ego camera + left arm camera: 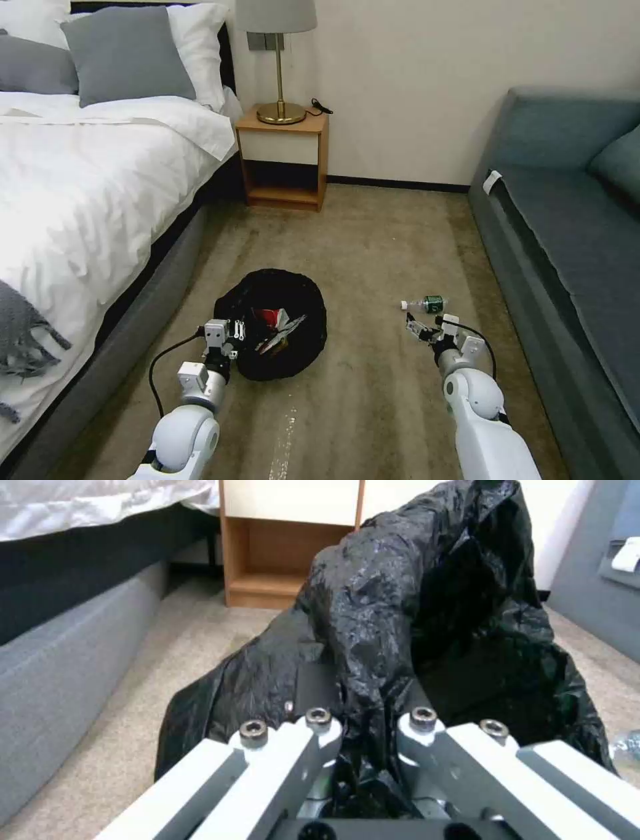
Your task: Pick up the trash bin, then pick up the garbage on the floor and place it into the trash bin.
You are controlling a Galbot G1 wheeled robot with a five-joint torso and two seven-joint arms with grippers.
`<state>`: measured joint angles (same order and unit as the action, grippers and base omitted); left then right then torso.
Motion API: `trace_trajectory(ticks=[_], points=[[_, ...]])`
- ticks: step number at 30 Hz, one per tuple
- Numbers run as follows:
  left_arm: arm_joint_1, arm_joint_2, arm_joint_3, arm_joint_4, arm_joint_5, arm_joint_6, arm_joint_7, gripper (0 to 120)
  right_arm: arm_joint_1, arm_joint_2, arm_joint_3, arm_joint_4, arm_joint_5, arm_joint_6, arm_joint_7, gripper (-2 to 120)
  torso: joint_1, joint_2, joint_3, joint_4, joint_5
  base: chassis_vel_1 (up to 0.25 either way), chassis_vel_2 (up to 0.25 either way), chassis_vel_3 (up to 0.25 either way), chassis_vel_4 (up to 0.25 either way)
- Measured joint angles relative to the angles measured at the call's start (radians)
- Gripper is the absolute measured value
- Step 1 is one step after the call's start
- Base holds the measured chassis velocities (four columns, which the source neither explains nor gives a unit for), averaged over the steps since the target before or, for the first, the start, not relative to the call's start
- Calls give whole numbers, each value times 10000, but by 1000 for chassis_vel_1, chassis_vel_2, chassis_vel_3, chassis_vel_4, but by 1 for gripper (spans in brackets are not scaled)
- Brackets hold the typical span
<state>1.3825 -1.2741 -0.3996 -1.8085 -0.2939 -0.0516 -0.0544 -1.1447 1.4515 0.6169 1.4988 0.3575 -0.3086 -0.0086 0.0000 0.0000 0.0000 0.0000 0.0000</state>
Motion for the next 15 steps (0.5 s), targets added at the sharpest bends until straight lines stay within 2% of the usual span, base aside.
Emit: trace_trajectory(ticks=[15], points=[[77, -48, 5, -13, 51, -38, 3, 4, -102, -1, -25, 84, 7, 10, -40, 100, 0, 0, 0, 0, 0, -44, 41, 44, -49]])
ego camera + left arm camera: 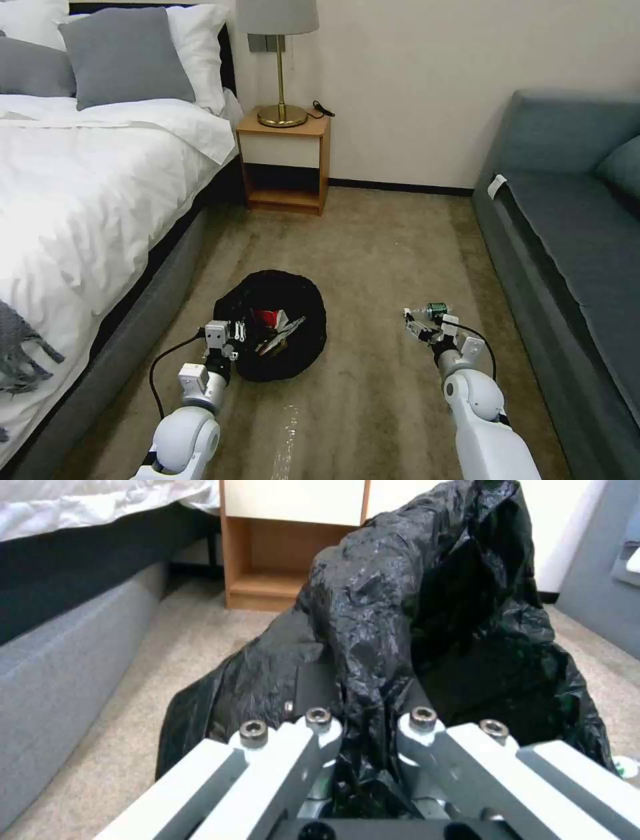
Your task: Pick up the trash bin, then pick up the garbage on the floor and place it into the trash bin.
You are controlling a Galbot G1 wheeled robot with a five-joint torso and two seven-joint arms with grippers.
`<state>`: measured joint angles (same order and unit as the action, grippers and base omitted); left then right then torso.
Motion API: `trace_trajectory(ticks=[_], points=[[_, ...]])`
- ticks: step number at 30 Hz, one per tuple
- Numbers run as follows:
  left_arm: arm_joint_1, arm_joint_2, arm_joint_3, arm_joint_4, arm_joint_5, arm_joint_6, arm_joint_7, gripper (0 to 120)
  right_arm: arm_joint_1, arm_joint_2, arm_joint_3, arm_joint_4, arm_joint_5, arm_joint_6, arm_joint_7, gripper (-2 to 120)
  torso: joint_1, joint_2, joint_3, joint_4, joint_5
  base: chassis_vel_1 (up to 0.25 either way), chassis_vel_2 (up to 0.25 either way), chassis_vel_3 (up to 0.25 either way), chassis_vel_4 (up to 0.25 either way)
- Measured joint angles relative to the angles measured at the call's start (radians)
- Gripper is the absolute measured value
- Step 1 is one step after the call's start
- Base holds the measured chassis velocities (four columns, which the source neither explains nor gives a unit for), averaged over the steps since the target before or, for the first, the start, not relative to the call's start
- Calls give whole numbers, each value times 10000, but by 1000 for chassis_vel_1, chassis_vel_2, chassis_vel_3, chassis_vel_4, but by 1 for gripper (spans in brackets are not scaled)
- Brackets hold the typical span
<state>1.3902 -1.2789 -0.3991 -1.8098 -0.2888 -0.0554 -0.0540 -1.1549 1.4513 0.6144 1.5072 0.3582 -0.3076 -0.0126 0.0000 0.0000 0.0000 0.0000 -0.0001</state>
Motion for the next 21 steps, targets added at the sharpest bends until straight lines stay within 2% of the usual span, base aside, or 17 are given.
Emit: trace_trajectory(ticks=[11, 21], points=[[19, -1, 4, 21, 10, -55, 28, 4, -93, 46, 31, -5, 15, 39, -18, 100, -1, 0, 0, 0, 1, -112, 42, 111, -38], [2, 53, 6, 129, -45, -124, 54, 4, -118, 148, 24, -69, -103, 70, -24, 100, -1, 0, 0, -1, 0, -164, 5, 174, -7]])
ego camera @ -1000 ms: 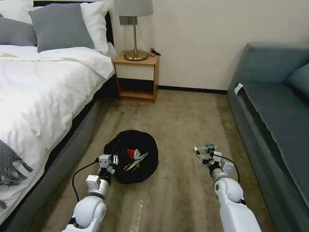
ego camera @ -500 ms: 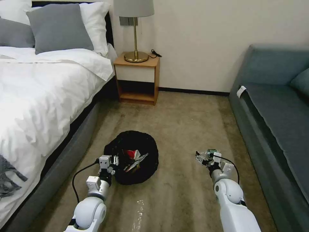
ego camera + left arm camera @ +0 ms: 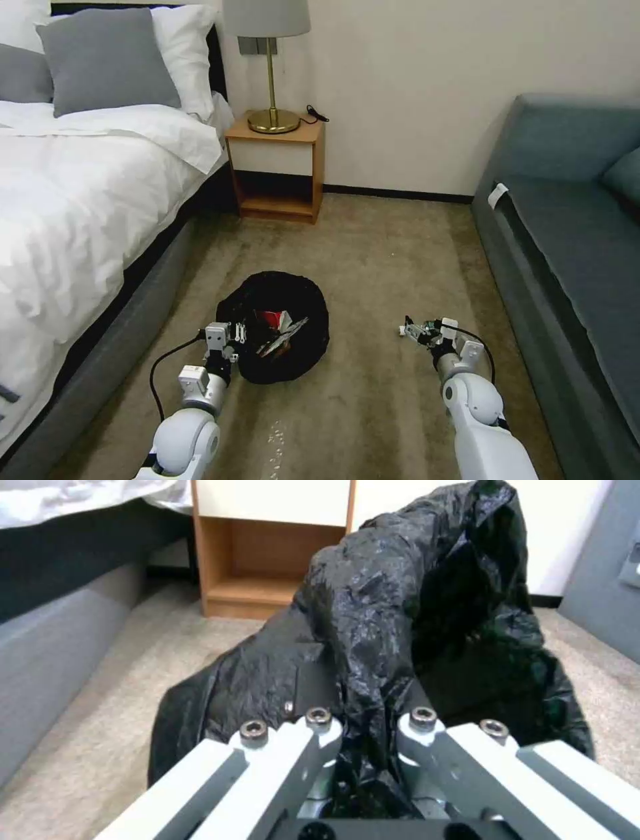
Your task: Pick up the trash bin, then pick up the garbage on the floor and place it into the trash bin.
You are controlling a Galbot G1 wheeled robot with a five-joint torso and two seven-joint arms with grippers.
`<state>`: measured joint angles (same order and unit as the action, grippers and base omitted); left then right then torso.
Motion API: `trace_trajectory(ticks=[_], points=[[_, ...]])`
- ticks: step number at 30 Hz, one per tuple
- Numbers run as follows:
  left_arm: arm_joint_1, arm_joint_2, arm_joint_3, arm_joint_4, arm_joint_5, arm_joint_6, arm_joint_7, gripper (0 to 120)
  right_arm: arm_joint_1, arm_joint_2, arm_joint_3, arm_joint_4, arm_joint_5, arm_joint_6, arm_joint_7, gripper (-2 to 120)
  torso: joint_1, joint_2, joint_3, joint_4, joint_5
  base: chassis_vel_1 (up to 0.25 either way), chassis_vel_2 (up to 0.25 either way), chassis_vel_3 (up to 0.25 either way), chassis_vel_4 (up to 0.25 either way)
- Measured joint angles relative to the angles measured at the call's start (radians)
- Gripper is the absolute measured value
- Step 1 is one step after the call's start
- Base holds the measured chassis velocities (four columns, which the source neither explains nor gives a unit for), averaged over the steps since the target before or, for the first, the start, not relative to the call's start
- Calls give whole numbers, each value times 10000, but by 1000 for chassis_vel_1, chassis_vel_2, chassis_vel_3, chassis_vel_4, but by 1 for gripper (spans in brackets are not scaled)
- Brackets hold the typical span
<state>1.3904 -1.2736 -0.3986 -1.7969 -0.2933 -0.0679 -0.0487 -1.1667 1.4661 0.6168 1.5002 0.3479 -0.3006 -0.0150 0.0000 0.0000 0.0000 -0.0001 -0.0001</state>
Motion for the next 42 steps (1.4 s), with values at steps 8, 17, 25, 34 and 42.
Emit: trace_trajectory(ticks=[8, 17, 25, 34, 42], points=[[-47, 43, -10, 83, -93, -18, 7, 4, 5, 64, -26, -113, -122, 29, -3, 100, 0, 0, 0, 1, 0, -175, -6, 170, 1], [-149, 101, -15, 244, -203, -43, 24, 4, -70, 198, -144, -256, -667, 156, -99, 100, 1, 0, 0, 1, -1, -171, -8, 174, 11], [-165, 155, -16, 276, -305, -55, 47, 4, -114, 398, -321, -391, -889, 232, -111, 100, 0, 0, 0, 0, 0, -70, 5, 75, -5], [-123, 220, -86, 274, -388, -86, 57, 4, -57, 438, -368, -483, -1009, 323, -129, 100, 0, 0, -1, 2, 0, -33, 34, 28, -37], [-72, 130, -53, 276, -359, -120, 76, 4, -65, 400, -380, -561, -999, 376, -129, 100, 0, 0, 0, 2, 1, -115, 131, 135, -126]])
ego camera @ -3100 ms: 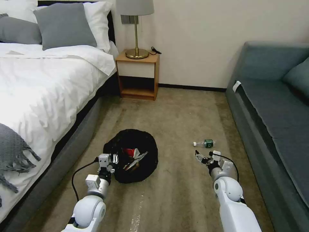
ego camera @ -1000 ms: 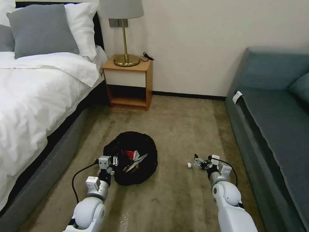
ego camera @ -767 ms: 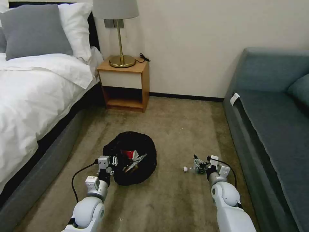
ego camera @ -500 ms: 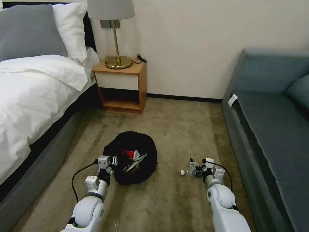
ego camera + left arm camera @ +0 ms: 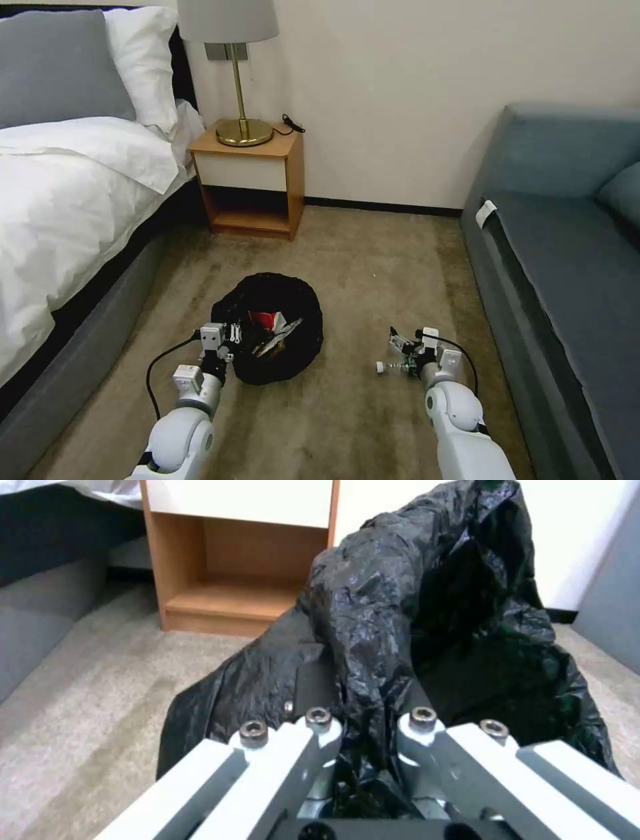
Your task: Pick up the trash bin, then pick up the garbage on the floor and place it into the trash bin.
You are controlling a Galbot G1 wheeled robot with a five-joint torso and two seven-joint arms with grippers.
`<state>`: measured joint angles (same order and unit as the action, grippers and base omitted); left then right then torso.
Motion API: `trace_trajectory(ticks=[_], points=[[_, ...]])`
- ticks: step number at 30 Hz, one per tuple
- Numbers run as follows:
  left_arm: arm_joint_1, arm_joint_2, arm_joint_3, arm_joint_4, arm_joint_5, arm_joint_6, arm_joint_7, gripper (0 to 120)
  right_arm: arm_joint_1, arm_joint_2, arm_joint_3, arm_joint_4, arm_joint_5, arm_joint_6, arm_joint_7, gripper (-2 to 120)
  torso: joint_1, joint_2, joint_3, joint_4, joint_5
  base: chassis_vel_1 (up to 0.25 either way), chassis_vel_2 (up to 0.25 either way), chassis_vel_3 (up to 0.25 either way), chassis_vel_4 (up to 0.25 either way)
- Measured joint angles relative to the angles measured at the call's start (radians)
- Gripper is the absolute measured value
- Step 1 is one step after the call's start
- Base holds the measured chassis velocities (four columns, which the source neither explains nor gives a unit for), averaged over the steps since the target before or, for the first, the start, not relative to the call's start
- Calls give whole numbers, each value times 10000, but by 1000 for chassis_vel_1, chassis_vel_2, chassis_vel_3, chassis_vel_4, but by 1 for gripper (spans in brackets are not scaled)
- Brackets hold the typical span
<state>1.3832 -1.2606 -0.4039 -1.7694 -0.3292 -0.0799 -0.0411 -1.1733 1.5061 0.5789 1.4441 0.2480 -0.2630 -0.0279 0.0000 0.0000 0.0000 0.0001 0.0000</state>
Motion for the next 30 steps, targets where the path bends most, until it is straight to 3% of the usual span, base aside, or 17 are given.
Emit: trace_trajectory(ticks=[15, 30], points=[[-90, 76, 69, 35, 23, 8, 10, 4, -39, -265, -133, -276, -177, 57, 12, 100, 0, 0, 0, -1, 0, -89, 76, 87, -76], [-112, 302, -186, -23, 118, -5, 106, 4, 306, -2400, -1905, -333, -1271, -998, -1330, 100, 0, 0, 0, -1, 0, 0, 0, 0, 0]])
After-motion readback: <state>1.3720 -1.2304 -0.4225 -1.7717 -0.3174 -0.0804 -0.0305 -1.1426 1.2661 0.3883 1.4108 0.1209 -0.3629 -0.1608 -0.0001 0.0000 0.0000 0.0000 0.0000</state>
